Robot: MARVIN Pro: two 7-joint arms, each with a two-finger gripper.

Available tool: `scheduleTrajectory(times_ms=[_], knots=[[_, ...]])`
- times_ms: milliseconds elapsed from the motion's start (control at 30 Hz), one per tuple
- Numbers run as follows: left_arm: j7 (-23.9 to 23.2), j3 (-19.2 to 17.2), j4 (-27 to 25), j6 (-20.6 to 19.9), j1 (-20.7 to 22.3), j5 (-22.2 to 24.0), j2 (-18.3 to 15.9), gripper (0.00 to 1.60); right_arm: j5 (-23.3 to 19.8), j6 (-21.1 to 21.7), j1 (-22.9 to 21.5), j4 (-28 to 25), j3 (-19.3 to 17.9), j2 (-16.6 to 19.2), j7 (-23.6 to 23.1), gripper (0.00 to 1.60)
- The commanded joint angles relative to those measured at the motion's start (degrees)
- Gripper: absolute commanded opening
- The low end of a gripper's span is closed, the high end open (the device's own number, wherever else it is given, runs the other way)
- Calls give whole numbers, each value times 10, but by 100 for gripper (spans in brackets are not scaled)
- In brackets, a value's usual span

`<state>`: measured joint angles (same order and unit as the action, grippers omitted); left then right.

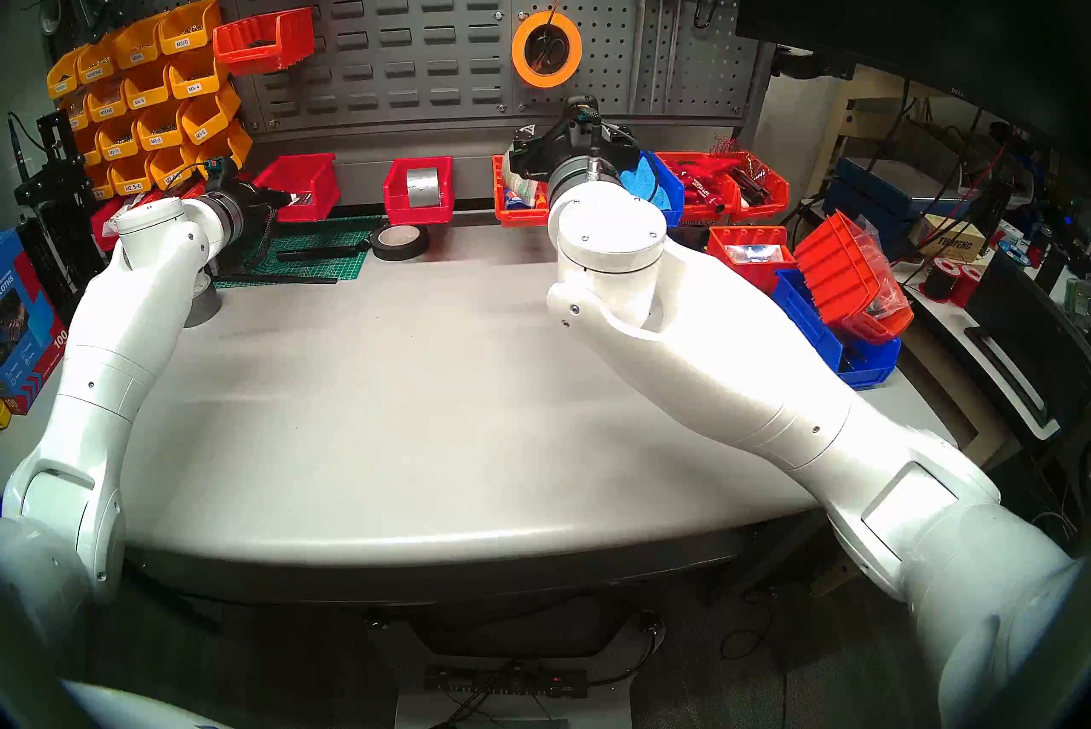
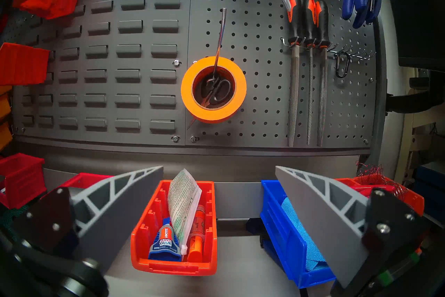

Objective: Hang all the unorganized tool boxes onto the wall

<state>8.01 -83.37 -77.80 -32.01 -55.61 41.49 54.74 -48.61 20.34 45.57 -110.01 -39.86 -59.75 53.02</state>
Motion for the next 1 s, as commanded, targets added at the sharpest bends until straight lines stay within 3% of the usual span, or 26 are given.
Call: scheduleTrajectory(times_ms=[0,533,800,833,967], knots=[[-13,7,30,-3,58,-17,14,0,3,1,-8,-5,-2,-1,-1,160],[-38,56,123,-91,117,-45,17,0,4,2,-9,-5,-2,-1,-1,160],[-58,72,148,-89,114,-52,16,0,4,2,-9,-5,-2,-1,-1,160],[-54,68,131,-89,103,-50,13,0,4,2,-9,-5,-2,-1,-1,160],[-77,85,158,-78,121,-58,12,0,4,2,-9,-5,-2,-1,-1,160]])
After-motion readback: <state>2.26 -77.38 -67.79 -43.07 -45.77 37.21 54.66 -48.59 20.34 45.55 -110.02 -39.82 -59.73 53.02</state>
